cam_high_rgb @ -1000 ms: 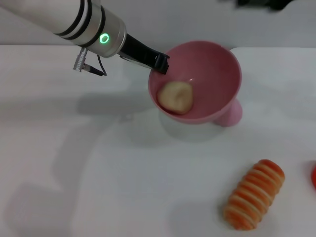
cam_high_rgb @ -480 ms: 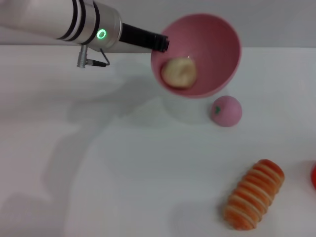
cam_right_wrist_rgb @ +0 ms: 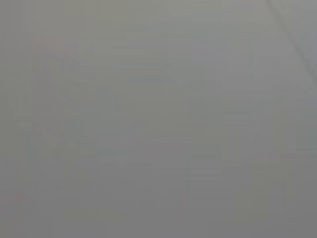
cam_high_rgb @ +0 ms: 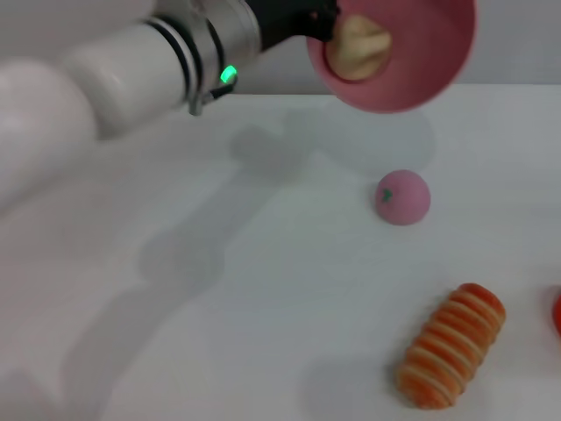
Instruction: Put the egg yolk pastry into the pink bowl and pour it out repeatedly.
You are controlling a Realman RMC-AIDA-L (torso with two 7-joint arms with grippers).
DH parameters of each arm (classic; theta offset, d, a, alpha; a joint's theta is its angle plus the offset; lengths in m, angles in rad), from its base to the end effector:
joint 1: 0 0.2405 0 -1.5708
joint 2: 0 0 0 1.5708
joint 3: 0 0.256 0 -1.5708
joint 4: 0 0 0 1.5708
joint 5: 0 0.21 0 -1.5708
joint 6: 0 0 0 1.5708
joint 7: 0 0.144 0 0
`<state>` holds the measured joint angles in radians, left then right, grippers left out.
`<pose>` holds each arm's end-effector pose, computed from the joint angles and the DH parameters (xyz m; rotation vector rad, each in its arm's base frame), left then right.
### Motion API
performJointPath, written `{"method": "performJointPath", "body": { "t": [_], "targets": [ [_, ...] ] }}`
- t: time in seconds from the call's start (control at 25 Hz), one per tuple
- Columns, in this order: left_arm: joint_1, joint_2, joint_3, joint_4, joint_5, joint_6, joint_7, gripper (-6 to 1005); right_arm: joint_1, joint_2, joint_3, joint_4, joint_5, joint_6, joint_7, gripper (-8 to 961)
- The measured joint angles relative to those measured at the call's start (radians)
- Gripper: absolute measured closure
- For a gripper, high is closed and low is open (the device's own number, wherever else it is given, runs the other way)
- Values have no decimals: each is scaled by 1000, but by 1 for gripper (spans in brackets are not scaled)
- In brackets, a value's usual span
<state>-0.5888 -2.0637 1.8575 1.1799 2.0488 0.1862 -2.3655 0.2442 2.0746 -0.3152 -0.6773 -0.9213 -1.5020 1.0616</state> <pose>-0.0825 0.4165 -0.0492 -2.2032 -0.3989 -0.5731 0.3501 0.2650 0.2005 -1.2391 0.3205 1.1822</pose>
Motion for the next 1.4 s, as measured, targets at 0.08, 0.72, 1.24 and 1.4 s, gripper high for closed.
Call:
{"method": "performJointPath", "body": {
  "t": [0.08,0.72,1.24,1.4],
  "targets": [
    [14,0,88,-17,2,-156,53,954,-12,1,6,18,0,2,-2,362],
    [26,-7,497,-271,221,-1063,118,953,-30,4,1,28,-1,-2,31,363],
    [30,-8,554,-269,315,-1176,120,952,-6,-1,1,31,-1,4,32,363],
    [23,-9,557,-266,327,-1188,123,952,-2,-1,9,32,5,4,30,362]
  ]
}}
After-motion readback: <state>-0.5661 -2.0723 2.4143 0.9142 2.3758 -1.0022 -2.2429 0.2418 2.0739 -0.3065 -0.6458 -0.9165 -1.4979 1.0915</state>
